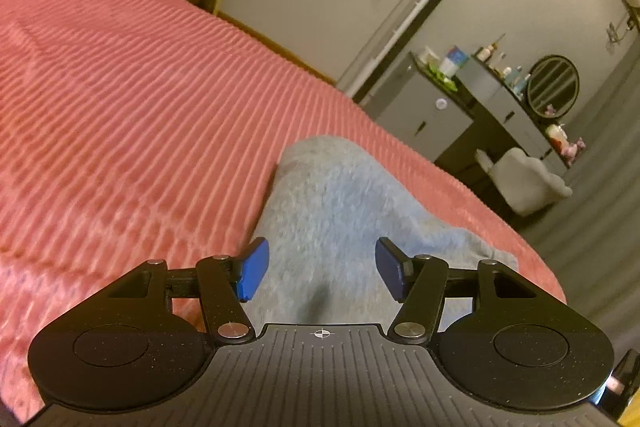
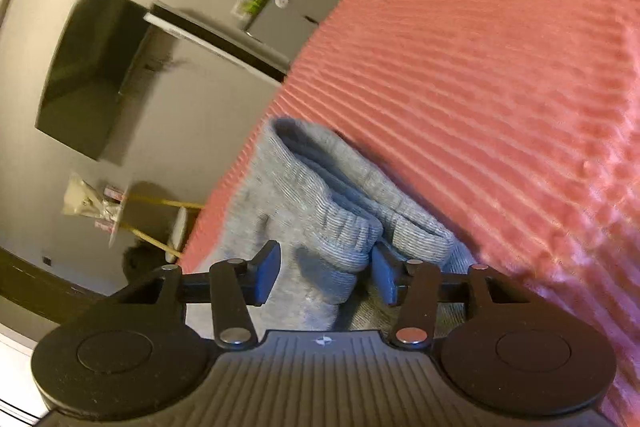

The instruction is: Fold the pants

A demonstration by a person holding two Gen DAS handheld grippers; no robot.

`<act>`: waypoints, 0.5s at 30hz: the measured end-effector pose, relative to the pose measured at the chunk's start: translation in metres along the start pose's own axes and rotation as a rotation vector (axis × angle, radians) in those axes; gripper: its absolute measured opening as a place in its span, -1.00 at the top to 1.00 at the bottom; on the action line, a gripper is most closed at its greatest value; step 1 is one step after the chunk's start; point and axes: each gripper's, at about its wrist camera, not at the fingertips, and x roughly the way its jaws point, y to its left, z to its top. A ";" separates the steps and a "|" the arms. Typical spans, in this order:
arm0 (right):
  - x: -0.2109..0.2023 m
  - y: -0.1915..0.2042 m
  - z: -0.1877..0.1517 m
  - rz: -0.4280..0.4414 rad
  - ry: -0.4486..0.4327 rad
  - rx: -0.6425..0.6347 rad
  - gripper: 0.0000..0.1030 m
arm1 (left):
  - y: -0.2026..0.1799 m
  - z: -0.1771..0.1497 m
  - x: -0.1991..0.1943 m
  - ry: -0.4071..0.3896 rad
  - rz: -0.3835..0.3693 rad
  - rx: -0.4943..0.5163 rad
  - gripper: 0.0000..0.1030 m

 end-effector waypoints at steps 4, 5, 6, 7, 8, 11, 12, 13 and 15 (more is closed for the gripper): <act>-0.014 0.012 -0.001 0.053 -0.043 -0.050 0.55 | -0.005 0.010 0.000 -0.043 -0.008 0.045 -0.29; -0.022 0.012 -0.001 0.059 -0.068 -0.071 0.55 | -0.007 0.013 0.001 -0.054 0.003 0.066 -0.30; -0.031 0.015 -0.003 0.015 -0.100 -0.122 0.55 | -0.008 0.015 0.003 -0.058 0.021 0.088 -0.31; -0.034 0.015 -0.007 -0.037 -0.116 -0.176 0.51 | -0.009 0.017 0.007 -0.055 0.050 0.116 -0.30; -0.029 0.011 -0.011 -0.110 -0.106 -0.239 0.50 | -0.010 0.020 0.012 -0.045 0.076 0.141 -0.29; -0.030 0.001 -0.010 -0.101 -0.084 -0.223 0.39 | -0.015 0.026 0.017 -0.050 0.090 0.211 -0.24; -0.036 0.006 -0.006 -0.110 -0.100 -0.206 0.24 | -0.020 0.029 0.017 -0.058 0.085 0.240 -0.24; -0.043 0.012 -0.004 -0.142 -0.137 -0.220 0.11 | -0.025 0.031 0.018 -0.069 0.079 0.271 -0.24; -0.052 0.038 -0.007 -0.220 -0.280 -0.360 0.08 | -0.038 0.035 0.026 -0.070 0.069 0.307 -0.25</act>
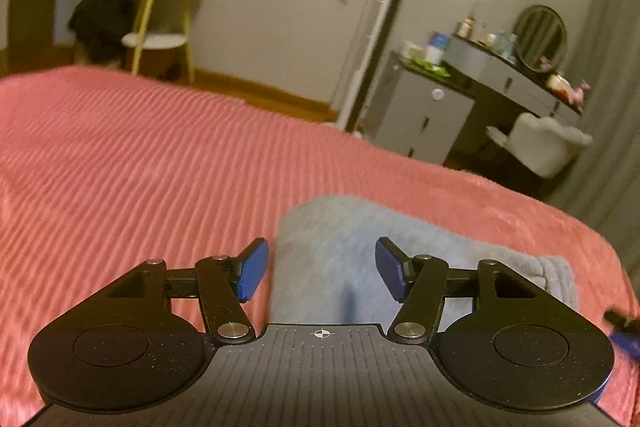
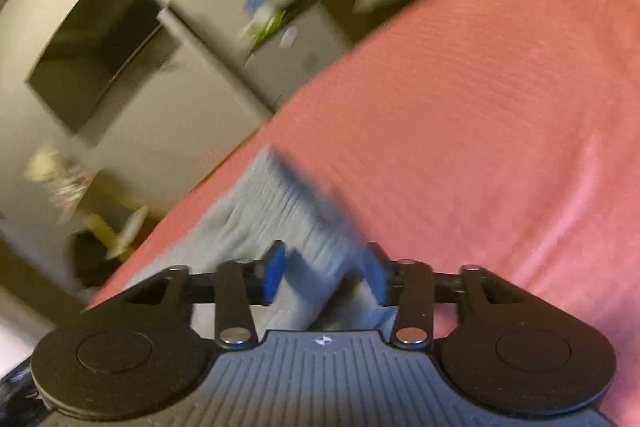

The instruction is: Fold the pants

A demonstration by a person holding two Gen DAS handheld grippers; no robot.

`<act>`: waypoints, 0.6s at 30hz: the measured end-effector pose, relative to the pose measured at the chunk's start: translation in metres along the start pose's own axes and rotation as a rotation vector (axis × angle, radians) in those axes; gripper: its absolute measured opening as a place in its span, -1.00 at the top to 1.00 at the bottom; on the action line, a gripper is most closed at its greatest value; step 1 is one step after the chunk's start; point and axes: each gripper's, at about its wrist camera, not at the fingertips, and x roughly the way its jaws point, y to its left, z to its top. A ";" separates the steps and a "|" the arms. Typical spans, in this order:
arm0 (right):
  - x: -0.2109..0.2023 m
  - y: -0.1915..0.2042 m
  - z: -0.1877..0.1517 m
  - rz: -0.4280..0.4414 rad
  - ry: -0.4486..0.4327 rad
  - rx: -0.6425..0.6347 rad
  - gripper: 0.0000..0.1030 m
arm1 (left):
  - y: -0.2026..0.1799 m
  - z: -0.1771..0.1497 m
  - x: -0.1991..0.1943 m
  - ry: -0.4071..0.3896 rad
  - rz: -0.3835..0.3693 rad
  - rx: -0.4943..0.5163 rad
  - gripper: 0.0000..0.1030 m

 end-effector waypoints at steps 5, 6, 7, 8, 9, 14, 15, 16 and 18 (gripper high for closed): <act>0.038 0.087 -0.010 0.169 0.023 -0.445 0.39 | -0.024 0.008 0.036 -0.045 -0.056 0.007 -0.36; 0.054 0.104 -0.016 0.182 0.051 -0.527 0.44 | -0.027 0.005 0.047 -0.030 -0.056 0.028 -0.36; 0.067 0.115 -0.022 0.181 0.070 -0.586 0.45 | -0.027 0.000 0.062 0.002 -0.028 0.051 -0.36; 0.079 0.121 -0.027 0.165 0.078 -0.625 0.45 | -0.025 -0.006 0.074 0.019 0.005 0.079 -0.37; 0.099 0.124 -0.033 0.121 0.101 -0.667 0.54 | -0.021 -0.015 0.084 0.013 0.067 0.115 -0.43; 0.143 0.093 -0.039 0.125 0.114 -0.629 0.96 | 0.006 -0.039 0.111 0.003 0.093 0.059 -0.93; 0.144 0.092 -0.043 0.127 0.101 -0.640 0.96 | 0.003 -0.041 0.113 -0.003 0.106 0.077 -0.96; 0.144 0.094 -0.050 0.116 0.085 -0.667 0.96 | 0.001 -0.042 0.115 -0.007 0.121 0.089 -0.98; 0.149 0.091 -0.052 0.093 0.061 -0.711 0.96 | 0.001 -0.043 0.112 -0.010 0.121 0.088 -0.98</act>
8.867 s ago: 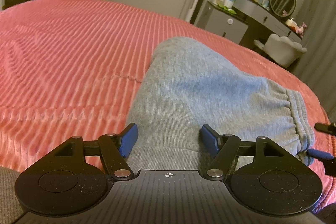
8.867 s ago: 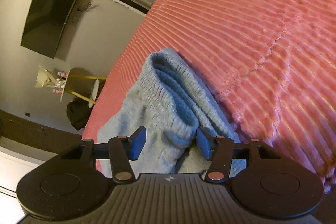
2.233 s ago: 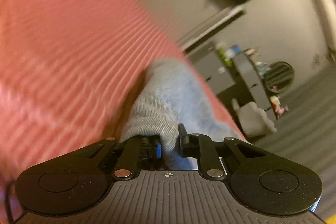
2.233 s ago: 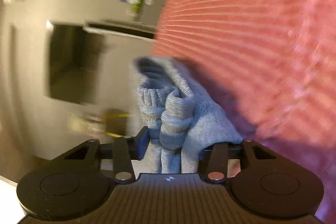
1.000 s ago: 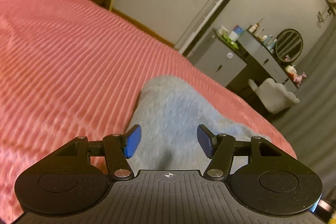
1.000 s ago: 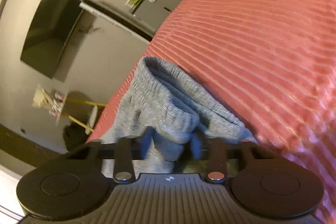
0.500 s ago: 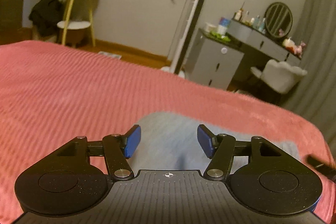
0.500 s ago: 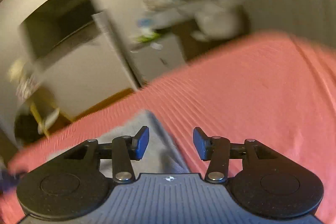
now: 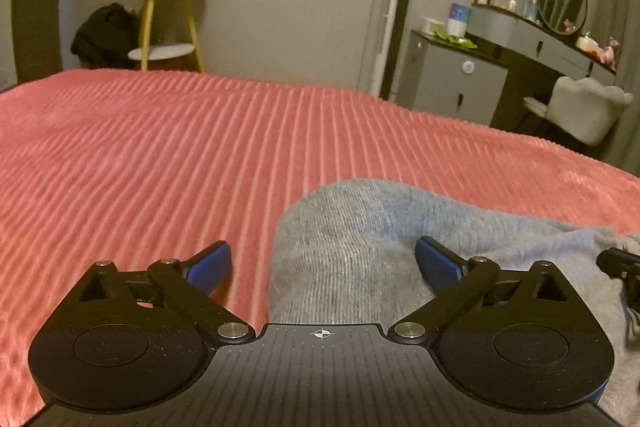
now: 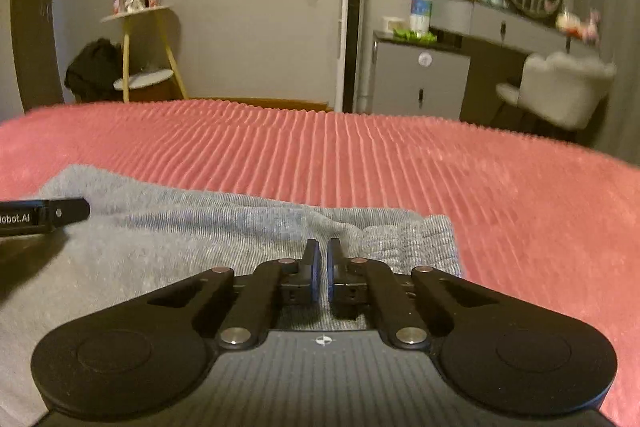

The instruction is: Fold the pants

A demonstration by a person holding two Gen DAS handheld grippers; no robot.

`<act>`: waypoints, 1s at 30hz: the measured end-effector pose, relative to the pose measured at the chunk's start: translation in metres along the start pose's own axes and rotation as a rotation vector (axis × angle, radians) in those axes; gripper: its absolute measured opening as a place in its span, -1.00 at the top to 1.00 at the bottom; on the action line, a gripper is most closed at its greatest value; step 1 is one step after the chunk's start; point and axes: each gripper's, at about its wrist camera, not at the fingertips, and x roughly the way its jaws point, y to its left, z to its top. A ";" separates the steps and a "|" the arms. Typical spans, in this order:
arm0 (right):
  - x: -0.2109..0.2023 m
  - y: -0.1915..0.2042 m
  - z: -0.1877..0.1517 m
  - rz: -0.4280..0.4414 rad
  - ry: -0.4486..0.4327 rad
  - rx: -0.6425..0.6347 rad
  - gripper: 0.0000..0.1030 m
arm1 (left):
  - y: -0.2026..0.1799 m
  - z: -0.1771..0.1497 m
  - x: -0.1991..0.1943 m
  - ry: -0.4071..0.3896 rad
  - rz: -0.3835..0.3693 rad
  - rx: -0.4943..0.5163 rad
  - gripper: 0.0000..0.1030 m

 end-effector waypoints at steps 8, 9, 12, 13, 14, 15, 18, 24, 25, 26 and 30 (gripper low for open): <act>-0.069 0.000 0.002 0.033 0.016 0.124 0.55 | -0.004 0.008 -0.065 0.089 -0.154 -0.087 -0.90; -0.080 0.001 -0.006 0.042 0.008 0.134 0.28 | -0.008 0.005 -0.070 0.093 -0.163 -0.081 -0.90; -0.095 0.012 -0.036 0.005 -0.007 0.061 0.22 | -0.024 -0.008 -0.061 0.121 -0.065 0.048 -0.90; -0.098 0.016 -0.044 -0.007 -0.022 0.018 0.22 | -0.025 -0.013 -0.051 0.166 -0.053 0.064 -0.92; -0.099 0.021 -0.051 -0.018 -0.032 -0.028 0.22 | -0.019 -0.017 -0.044 0.192 -0.063 0.030 -0.94; -0.096 0.024 -0.054 -0.022 -0.031 -0.067 0.22 | -0.013 -0.020 -0.042 0.196 -0.075 -0.020 -0.96; -0.091 0.028 -0.053 -0.020 -0.020 -0.115 0.21 | -0.007 -0.017 -0.039 0.223 -0.083 -0.050 -0.97; -0.098 0.014 -0.034 0.055 0.084 0.015 0.20 | 0.000 -0.019 -0.068 0.261 -0.071 -0.035 -0.96; -0.103 0.011 -0.036 0.066 0.081 0.039 0.20 | 0.003 -0.022 -0.074 0.267 -0.076 -0.036 -0.96; -0.108 0.009 -0.040 0.074 0.082 0.054 0.20 | 0.005 -0.025 -0.078 0.276 -0.079 -0.038 -0.96; -0.123 0.005 -0.055 0.100 0.087 0.068 0.21 | 0.011 -0.035 -0.087 0.295 -0.076 -0.060 -0.96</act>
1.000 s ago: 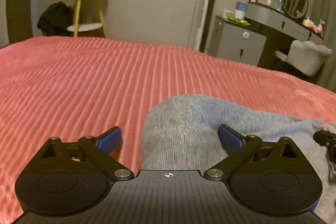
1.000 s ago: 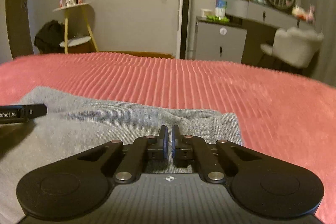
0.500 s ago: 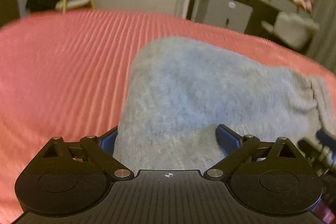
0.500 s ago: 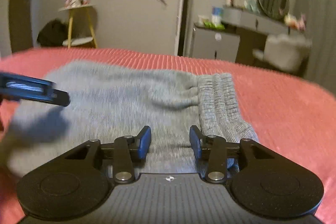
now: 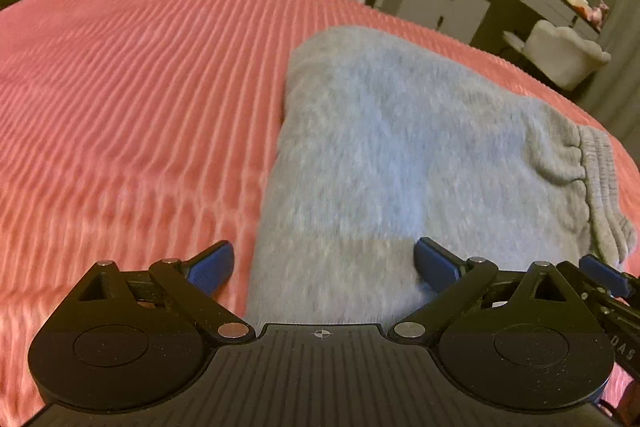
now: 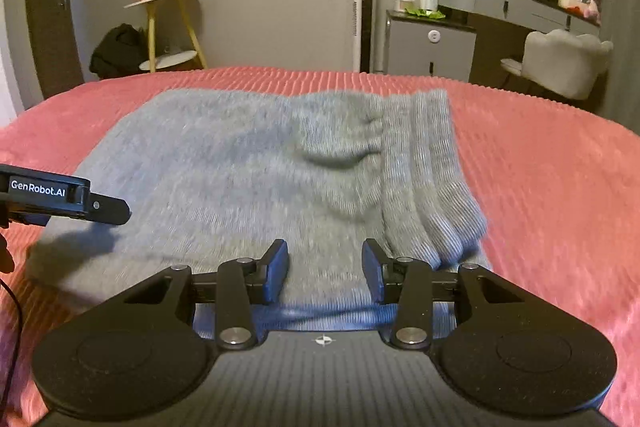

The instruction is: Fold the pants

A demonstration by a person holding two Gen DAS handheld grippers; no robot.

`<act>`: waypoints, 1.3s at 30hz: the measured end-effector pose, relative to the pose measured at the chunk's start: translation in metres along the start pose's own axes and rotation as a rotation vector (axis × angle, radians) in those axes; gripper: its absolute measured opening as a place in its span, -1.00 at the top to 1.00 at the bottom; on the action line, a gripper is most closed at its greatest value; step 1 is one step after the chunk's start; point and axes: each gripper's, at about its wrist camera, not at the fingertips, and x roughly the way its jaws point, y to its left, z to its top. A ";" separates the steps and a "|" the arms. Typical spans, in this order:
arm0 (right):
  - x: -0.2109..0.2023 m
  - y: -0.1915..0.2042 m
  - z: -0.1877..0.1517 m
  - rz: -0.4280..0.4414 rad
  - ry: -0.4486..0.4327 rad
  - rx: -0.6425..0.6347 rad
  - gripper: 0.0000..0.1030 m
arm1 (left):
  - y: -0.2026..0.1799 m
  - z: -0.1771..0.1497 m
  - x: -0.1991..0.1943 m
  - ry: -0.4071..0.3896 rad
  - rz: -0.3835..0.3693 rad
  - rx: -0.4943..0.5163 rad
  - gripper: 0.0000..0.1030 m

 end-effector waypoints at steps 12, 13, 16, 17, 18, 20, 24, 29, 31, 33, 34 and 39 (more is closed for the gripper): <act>-0.025 -0.057 -0.012 0.161 0.056 0.493 -0.18 | 0.018 -0.026 -0.037 0.003 -0.049 -0.120 -0.92; -0.025 -0.065 -0.020 0.124 0.103 0.552 -0.63 | 0.024 -0.032 -0.039 0.005 -0.067 -0.155 -0.89; -0.020 -0.087 -0.040 0.159 0.158 0.707 -0.50 | 0.036 -0.050 -0.039 0.003 -0.178 -0.257 -0.86; -0.021 -0.094 -0.041 0.217 0.134 0.776 -0.50 | 0.038 -0.052 -0.037 0.010 -0.198 -0.282 -0.86; -0.021 -0.100 -0.041 0.264 0.102 0.844 -0.50 | 0.039 -0.052 -0.037 0.000 -0.213 -0.307 -0.86; -0.015 -0.108 -0.044 0.352 0.070 0.964 -0.52 | 0.047 -0.048 -0.034 -0.001 -0.278 -0.390 -0.86; 0.006 -0.122 -0.062 0.449 0.057 1.181 -0.51 | 0.075 -0.045 -0.027 -0.001 -0.371 -0.602 -0.82; 0.009 -0.153 -0.087 0.414 -0.053 1.395 -0.14 | 0.095 -0.046 -0.028 -0.051 -0.299 -0.643 -0.60; 0.012 -0.152 -0.091 0.417 -0.048 1.397 -0.06 | 0.096 -0.045 -0.028 -0.040 -0.345 -0.654 -0.53; 0.008 -0.146 -0.081 0.385 -0.034 1.302 -0.08 | 0.094 -0.042 -0.034 -0.074 -0.365 -0.637 -0.53; 0.006 -0.142 -0.074 0.375 -0.027 1.253 -0.11 | 0.091 -0.040 -0.041 -0.100 -0.379 -0.625 -0.54; -0.030 -0.125 -0.047 0.323 -0.089 1.078 -0.36 | 0.068 -0.024 -0.058 -0.181 -0.389 -0.486 -0.66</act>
